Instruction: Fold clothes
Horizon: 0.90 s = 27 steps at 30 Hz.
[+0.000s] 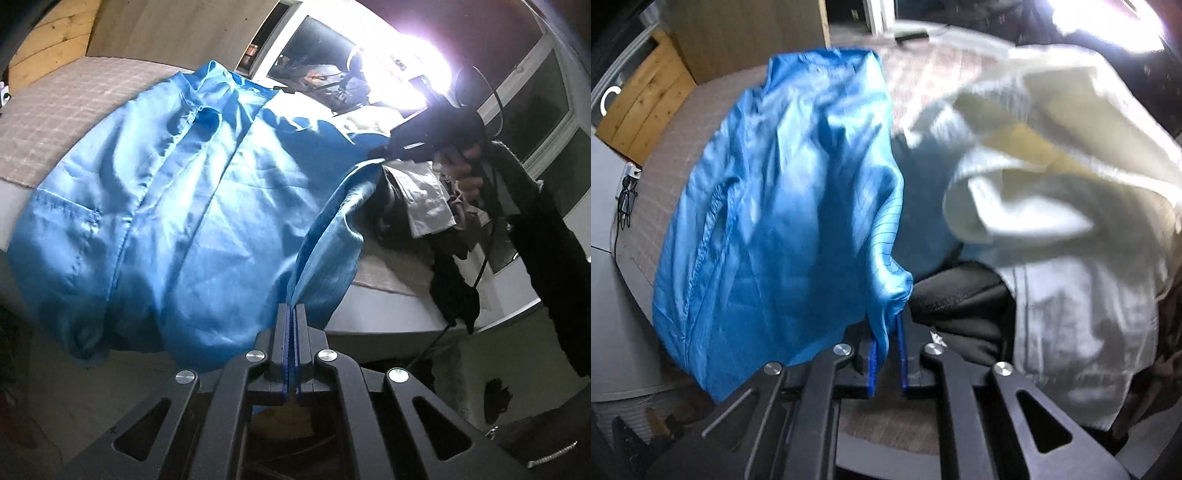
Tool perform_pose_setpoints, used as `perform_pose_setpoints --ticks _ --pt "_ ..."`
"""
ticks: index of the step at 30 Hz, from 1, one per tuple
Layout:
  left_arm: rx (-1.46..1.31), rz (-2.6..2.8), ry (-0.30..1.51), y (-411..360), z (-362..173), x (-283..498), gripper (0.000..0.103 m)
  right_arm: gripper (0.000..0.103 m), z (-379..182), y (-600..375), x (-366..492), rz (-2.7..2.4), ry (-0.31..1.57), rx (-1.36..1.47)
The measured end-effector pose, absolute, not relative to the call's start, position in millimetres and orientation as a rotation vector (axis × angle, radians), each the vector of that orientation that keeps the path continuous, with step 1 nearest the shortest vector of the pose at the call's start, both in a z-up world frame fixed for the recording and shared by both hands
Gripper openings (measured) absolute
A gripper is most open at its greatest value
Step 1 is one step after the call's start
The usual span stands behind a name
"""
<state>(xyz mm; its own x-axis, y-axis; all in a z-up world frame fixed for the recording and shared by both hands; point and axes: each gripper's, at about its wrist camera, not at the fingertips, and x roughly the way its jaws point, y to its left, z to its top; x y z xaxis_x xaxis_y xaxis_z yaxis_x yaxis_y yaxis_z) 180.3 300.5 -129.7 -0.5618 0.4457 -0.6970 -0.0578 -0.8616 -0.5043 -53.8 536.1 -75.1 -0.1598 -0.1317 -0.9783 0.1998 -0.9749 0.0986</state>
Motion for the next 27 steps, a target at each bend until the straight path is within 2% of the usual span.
perform_pose_setpoints --ticks 3,9,15,18,22,27 --pt "-1.269 2.454 -0.61 294 -129 177 0.001 0.011 -68 543 -58 -2.245 -0.003 1.894" --pt "-1.256 2.457 -0.614 280 -126 174 0.001 0.007 -33 506 -45 -2.298 0.199 1.76" --pt "-1.271 2.468 -0.661 254 -134 178 0.001 0.005 -24 455 -71 -2.268 0.098 1.701" --pt "-1.296 2.479 -0.691 238 -142 183 0.001 0.005 -22 398 -79 -2.235 0.125 1.663" --pt "-1.36 2.487 -0.751 217 -161 187 0.001 0.005 -39 336 -86 -2.171 0.194 1.646" --pt "-1.445 2.498 -0.801 199 -190 190 0.001 0.005 -92 262 -98 -2.092 0.309 1.68"
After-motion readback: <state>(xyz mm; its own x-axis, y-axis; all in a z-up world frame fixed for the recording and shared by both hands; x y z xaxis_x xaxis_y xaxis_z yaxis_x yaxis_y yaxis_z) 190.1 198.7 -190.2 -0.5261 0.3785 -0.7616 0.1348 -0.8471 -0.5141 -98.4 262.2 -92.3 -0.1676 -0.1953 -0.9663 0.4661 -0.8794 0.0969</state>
